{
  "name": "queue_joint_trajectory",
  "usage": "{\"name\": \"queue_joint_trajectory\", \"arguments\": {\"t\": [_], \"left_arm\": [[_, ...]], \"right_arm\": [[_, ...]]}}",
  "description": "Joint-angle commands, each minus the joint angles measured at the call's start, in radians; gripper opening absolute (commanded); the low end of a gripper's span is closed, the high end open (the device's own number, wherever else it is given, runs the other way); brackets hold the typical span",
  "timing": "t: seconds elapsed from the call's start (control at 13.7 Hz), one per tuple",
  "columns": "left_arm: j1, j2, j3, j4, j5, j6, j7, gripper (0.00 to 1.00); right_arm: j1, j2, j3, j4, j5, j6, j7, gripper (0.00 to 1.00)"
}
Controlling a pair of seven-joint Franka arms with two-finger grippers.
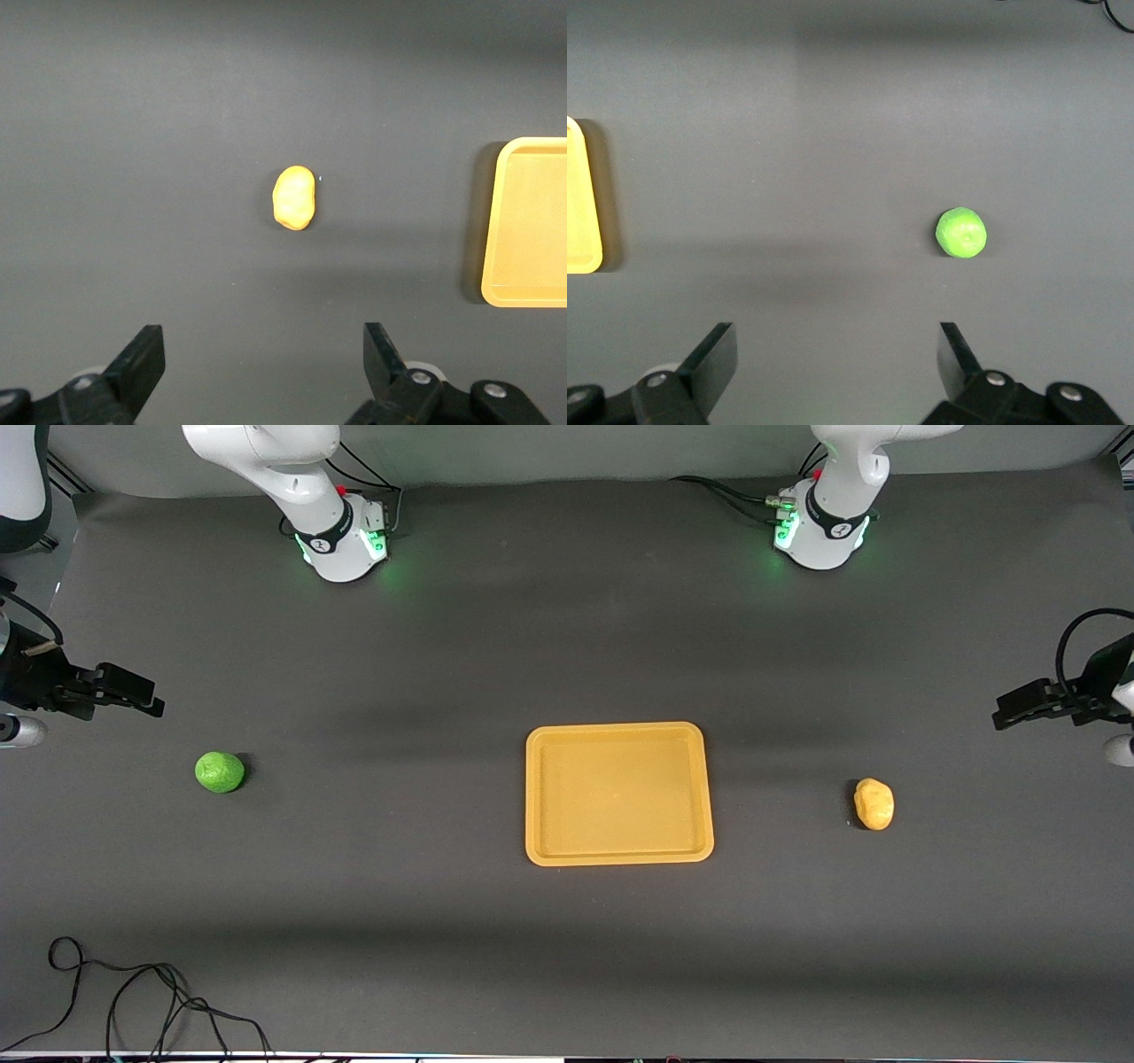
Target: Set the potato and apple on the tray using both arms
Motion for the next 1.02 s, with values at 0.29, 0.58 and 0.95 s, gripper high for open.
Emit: {"name": "queue_joint_trajectory", "arguments": {"t": [0.29, 0.58, 0.95], "left_arm": [[-0.044, 0.019, 0.006, -0.051, 0.021, 0.103, -0.001, 1.0], [-0.074, 0.08, 0.006, -0.078, 0.021, 0.173, 0.014, 1.0], [-0.12, 0.099, 0.006, -0.256, 0.061, 0.388, 0.003, 1.0]], "right_arm": [[0.007, -0.008, -0.007, -0.002, -0.023, -0.009, 0.017, 1.0], [0.007, -0.008, -0.011, -0.004, -0.023, -0.009, 0.016, 1.0], [0.007, -0.008, -0.013, -0.01, -0.023, -0.009, 0.016, 1.0]]}}
